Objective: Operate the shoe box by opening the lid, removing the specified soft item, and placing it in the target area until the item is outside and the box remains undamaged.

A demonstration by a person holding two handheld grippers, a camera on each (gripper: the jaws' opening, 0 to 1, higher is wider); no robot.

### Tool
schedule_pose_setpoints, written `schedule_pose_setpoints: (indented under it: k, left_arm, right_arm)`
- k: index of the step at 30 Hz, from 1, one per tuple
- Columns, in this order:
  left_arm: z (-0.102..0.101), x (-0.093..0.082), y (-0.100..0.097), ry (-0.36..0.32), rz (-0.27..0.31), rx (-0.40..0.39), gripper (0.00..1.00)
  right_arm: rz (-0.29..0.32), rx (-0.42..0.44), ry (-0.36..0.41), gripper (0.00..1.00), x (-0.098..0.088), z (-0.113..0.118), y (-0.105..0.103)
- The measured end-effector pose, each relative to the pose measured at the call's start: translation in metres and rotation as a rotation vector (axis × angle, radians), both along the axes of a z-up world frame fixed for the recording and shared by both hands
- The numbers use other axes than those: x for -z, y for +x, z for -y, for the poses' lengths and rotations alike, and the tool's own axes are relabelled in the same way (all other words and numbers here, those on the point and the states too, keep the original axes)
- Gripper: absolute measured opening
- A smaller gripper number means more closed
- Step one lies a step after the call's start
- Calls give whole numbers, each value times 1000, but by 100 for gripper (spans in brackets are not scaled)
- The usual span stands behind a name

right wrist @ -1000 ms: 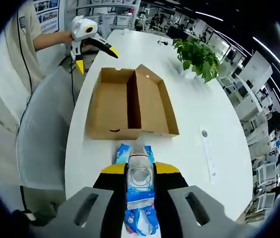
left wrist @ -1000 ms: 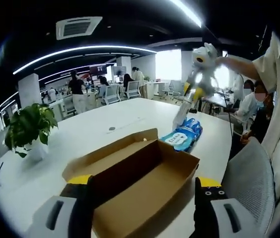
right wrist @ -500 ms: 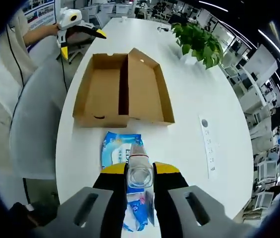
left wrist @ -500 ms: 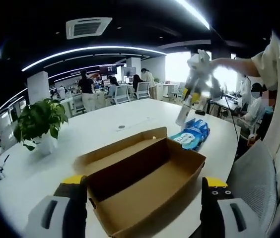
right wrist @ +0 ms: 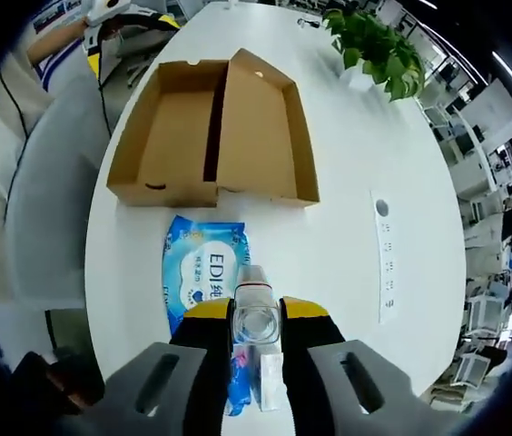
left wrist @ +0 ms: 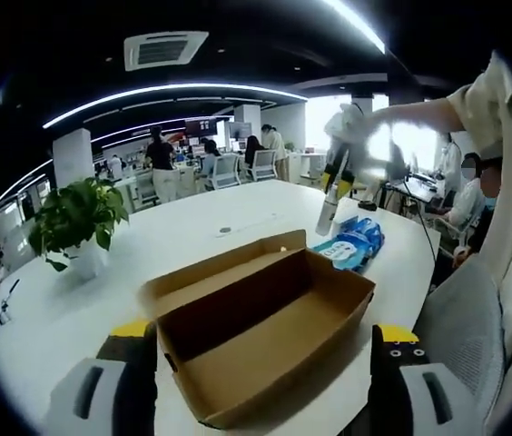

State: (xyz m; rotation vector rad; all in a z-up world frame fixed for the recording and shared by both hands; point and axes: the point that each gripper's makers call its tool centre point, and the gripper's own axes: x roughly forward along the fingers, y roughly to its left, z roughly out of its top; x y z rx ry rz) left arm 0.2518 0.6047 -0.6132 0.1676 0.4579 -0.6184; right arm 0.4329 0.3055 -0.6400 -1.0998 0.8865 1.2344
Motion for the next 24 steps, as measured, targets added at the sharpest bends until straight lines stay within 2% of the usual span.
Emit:
schedule_pose_setpoints:
  k: [12, 24]
  left_arm:
    - [-5, 3, -6, -4, -11, -25, 100]
    - [-12, 14, -11, -7, -38, -48, 99]
  right_arm:
    - [-16, 5, -66, 17, 25, 2, 16]
    - [-42, -13, -117, 17, 46, -2, 20]
